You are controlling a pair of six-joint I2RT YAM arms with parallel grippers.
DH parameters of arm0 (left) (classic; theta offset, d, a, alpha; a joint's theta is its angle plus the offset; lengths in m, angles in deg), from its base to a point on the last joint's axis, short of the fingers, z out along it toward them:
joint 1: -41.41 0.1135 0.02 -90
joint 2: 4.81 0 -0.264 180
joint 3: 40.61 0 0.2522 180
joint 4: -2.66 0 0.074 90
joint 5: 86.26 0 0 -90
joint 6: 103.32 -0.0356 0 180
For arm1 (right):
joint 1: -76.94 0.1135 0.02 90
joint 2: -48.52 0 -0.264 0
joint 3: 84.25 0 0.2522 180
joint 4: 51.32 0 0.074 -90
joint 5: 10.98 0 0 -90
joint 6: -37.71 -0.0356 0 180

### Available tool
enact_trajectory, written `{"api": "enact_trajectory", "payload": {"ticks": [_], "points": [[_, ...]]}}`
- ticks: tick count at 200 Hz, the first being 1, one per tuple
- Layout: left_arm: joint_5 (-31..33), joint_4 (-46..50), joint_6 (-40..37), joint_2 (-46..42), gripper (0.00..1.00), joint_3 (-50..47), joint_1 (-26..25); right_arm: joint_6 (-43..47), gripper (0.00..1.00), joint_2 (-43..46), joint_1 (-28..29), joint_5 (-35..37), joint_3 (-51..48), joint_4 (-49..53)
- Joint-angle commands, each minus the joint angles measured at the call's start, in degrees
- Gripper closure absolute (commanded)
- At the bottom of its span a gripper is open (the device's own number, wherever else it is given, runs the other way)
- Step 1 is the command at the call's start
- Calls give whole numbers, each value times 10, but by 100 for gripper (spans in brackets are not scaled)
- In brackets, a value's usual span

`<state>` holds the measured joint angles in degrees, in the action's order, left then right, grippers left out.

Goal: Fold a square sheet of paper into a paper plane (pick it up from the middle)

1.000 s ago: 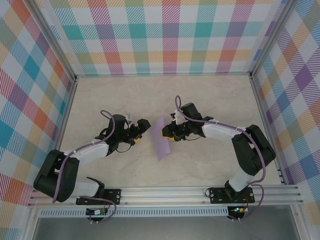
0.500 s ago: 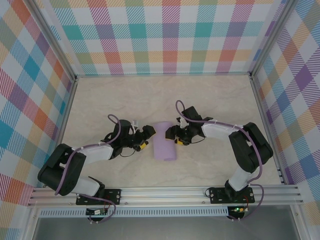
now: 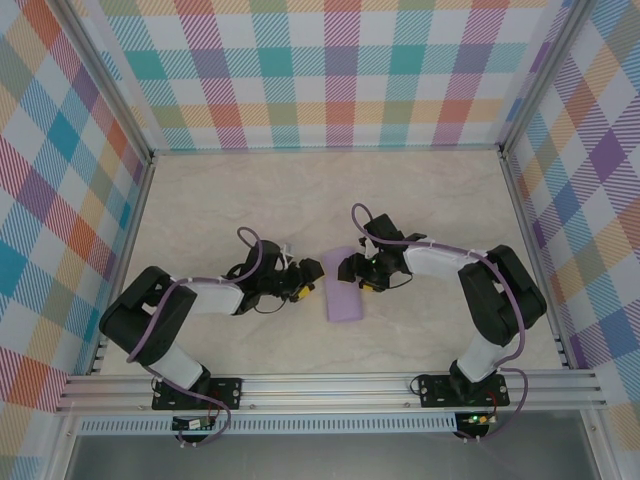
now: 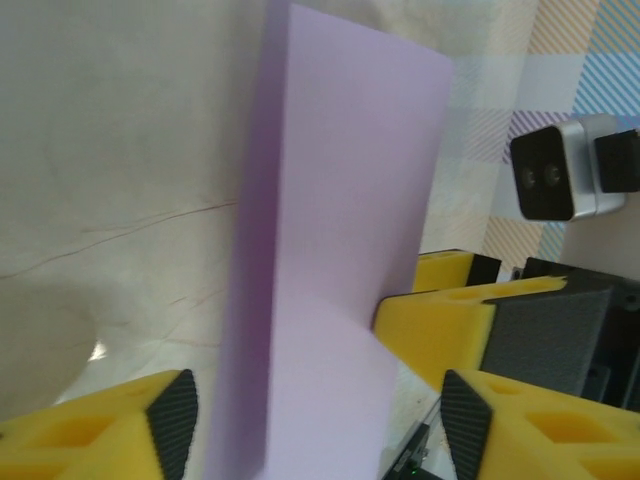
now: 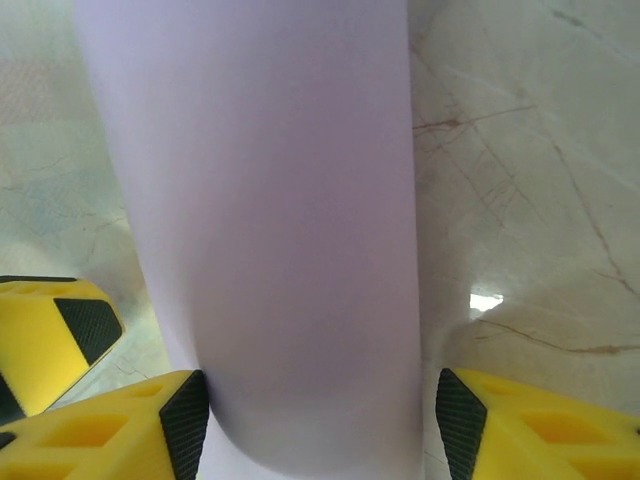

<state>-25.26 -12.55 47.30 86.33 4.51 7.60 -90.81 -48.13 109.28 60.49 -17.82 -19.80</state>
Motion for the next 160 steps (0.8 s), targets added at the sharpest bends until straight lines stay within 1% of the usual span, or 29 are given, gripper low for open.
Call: {"api": "enact_trajectory", "payload": {"ticks": [1,27,45,68,102,120,160], "points": [[-6,-25,-6,17,40,26,-14,-15,38,18,-3,20,8,15],[26,-5,-11,23,46,37,-21,-36,41,7,-3,50,9,30],[50,9,-16,22,51,42,-24,-43,42,-7,-3,55,10,34],[67,20,-23,24,52,50,-27,-47,42,-20,-3,60,11,37],[55,32,-39,54,54,80,-30,-51,39,-36,-1,66,13,42],[47,33,-36,76,59,95,-31,-56,37,-42,1,69,11,43],[29,35,-34,115,73,123,-32,-53,37,-59,9,91,17,59]]}}
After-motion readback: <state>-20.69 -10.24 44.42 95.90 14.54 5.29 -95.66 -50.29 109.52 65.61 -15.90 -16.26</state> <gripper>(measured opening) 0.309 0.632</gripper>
